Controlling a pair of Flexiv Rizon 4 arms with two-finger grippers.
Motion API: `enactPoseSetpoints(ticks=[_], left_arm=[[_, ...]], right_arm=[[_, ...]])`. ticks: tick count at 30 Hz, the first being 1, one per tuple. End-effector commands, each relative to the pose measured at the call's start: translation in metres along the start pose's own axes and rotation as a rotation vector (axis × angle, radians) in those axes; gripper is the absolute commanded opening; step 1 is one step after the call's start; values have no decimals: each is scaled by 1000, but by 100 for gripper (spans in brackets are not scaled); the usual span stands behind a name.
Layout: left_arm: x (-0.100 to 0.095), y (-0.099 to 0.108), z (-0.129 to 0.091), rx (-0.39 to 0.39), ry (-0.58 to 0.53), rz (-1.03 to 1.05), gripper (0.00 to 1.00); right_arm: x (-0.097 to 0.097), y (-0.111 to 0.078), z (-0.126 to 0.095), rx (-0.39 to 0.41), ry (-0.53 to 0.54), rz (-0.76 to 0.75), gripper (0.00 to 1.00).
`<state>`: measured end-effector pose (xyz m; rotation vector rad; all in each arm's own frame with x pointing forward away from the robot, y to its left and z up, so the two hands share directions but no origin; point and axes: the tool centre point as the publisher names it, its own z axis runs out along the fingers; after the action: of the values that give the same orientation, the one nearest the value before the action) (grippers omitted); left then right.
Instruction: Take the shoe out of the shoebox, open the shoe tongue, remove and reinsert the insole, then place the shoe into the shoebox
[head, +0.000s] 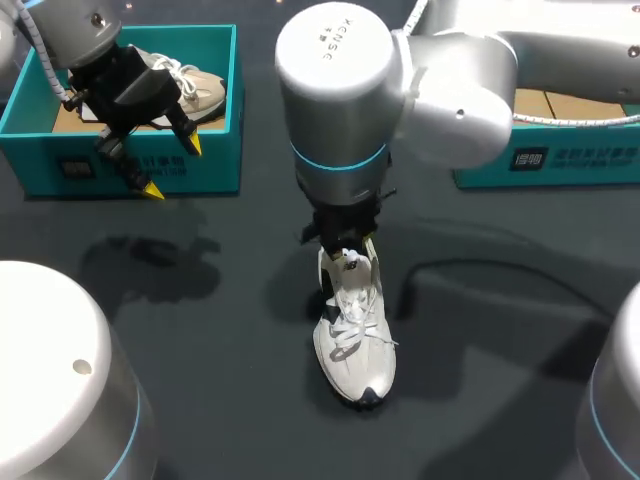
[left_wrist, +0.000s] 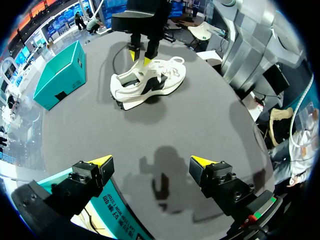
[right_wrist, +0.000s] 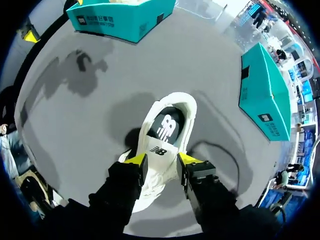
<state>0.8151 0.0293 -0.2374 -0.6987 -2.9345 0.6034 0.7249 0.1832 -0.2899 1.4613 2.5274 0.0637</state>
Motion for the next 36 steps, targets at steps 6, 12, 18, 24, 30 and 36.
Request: enactPoseSetpoints(ticks=[6,12,18,24,30,36], left_arm=[[0,0,0,-2,1,0,100],[0,0,0,-2,1,0,100],[0,0,0,-2,1,0,100],[0,0,0,-2,1,0,100],[0,0,0,-2,1,0,100],[0,0,0,-2,1,0,100]], right_arm=[[-18,17,-31,-75,-53,-448,76],[-23,24,-42,-160,36,-681,100],[-23,24,-42,-160,36,-681,100],[-22,36,-37,-128,-2,-772,100],[-27,51,-25,-106,-19,-826,100],[-30,64,-14,-86,-58,-886,100]])
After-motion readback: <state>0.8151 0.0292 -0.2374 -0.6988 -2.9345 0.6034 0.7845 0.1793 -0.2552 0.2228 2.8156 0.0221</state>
